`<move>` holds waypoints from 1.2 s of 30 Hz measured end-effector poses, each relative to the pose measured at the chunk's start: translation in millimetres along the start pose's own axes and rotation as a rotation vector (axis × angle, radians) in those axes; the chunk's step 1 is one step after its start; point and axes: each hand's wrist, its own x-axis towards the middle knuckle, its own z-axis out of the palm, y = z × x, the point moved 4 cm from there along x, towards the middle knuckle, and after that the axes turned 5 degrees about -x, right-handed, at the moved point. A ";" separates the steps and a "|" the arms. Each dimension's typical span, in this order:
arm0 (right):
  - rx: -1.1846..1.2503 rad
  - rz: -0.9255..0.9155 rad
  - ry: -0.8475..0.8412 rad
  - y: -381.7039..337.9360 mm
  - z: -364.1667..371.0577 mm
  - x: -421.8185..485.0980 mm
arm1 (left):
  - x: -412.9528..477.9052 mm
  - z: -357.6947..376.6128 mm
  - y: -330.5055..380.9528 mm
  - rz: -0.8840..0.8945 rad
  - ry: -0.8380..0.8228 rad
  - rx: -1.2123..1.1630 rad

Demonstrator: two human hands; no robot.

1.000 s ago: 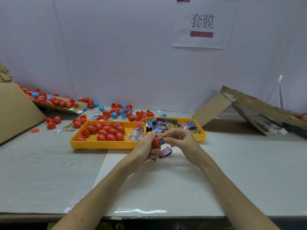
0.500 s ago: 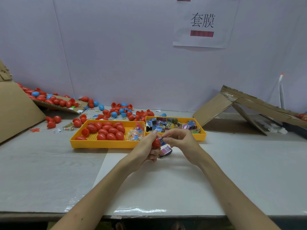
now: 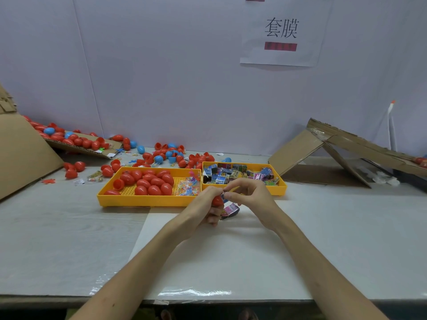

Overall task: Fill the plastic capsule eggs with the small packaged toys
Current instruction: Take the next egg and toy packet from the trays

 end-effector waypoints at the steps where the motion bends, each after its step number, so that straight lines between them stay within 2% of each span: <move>1: -0.012 -0.008 0.014 0.9 0.0 0.5 | -1.0 0.3 0.6 -0.006 -0.002 -0.026; 5: -0.186 -0.082 0.237 4.8 1.8 1.3 | -1.5 -1.0 2.0 -0.013 0.001 -0.143; 9: -0.413 -0.361 0.451 -3.3 11.5 -7.2 | 0.9 -6.1 2.6 -0.005 0.015 -0.239; 13: -0.550 -0.518 0.419 -8.9 25.9 -12.8 | 2.5 -9.5 1.6 -0.004 0.071 -0.321; 16: -0.592 -0.515 0.375 -8.0 35.7 -14.6 | 1.8 -9.9 0.6 0.017 0.085 -0.297; 27: -0.604 -0.503 0.419 -10.5 36.5 -17.1 | -3.6 -2.3 4.1 0.030 0.003 -0.330; 36: -0.618 -0.539 0.448 -10.8 35.7 -17.4 | -5.0 1.3 4.3 0.010 -0.049 -0.268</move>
